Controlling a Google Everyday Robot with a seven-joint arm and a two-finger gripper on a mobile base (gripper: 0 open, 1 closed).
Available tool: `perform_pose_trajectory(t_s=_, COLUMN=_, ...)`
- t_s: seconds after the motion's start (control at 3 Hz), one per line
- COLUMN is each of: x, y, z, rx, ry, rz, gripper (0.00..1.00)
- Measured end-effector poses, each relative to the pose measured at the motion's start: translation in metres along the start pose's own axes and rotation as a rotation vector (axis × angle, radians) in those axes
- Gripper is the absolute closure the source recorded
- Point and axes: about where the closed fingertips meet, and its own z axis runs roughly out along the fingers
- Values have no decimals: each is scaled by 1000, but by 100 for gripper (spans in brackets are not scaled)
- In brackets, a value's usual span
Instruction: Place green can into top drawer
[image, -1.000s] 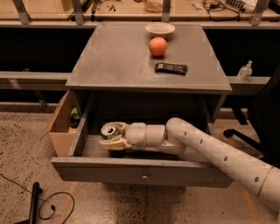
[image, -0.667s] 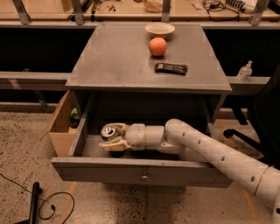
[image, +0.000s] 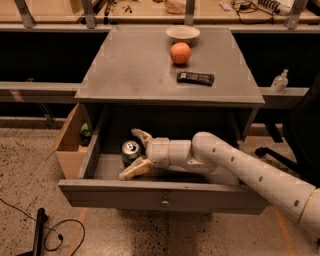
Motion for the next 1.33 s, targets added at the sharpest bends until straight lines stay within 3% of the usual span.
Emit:
perform_pose_trajectory(t_s=0.67, x=-36, y=-11, z=-28, rx=59, ry=7, rz=-11, gripper=40)
perform_pose_trajectory(t_s=1.33, x=-108, y=-26, z=-58, rx=113, ry=-120, rz=9, gripper=41)
